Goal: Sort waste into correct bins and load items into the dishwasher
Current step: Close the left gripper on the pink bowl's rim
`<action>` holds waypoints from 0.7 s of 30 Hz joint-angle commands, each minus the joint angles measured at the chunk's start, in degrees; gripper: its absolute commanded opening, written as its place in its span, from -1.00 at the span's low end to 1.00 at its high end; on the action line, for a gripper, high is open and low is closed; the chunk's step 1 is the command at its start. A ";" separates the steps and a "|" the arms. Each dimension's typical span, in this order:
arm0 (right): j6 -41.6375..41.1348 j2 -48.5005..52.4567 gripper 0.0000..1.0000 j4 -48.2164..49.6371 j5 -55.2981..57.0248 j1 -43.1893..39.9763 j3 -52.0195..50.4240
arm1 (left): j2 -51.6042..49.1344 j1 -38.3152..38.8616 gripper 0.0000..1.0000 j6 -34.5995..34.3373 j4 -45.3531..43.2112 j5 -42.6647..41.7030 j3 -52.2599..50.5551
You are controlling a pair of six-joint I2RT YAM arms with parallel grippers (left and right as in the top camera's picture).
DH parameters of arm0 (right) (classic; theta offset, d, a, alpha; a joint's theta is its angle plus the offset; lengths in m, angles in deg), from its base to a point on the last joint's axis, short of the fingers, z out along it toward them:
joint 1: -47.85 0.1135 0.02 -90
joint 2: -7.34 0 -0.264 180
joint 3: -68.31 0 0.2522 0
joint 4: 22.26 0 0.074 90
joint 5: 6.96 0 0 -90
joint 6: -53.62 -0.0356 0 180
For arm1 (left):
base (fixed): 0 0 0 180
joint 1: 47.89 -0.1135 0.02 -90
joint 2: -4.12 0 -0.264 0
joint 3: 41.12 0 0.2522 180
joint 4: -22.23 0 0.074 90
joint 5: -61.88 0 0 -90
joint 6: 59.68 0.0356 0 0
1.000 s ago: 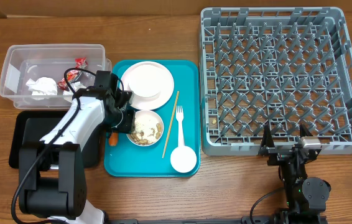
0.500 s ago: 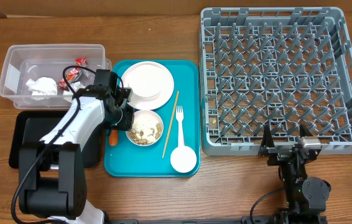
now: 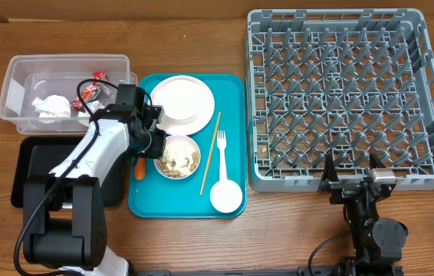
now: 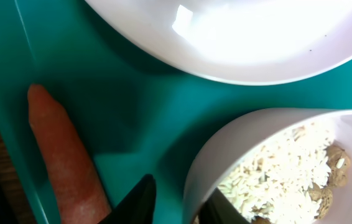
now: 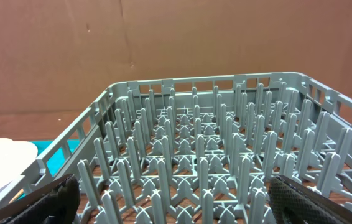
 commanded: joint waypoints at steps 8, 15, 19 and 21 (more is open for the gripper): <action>0.20 -0.61 1.00 0.15 0.70 -0.28 -0.61 | -0.44 0.13 -0.71 -0.70 8.11 -4.22 -0.35; 0.20 -0.61 1.00 0.15 0.72 -0.28 -0.61 | -0.33 0.13 -0.65 -4.79 11.91 -4.74 -0.35; 0.20 -0.61 1.00 0.15 0.72 -0.28 -0.61 | -0.17 0.13 -0.62 -7.21 11.65 -2.40 -0.09; 0.20 -0.61 1.00 0.15 0.70 -0.28 -0.61 | -0.17 0.11 -0.58 -7.76 11.65 -0.46 0.63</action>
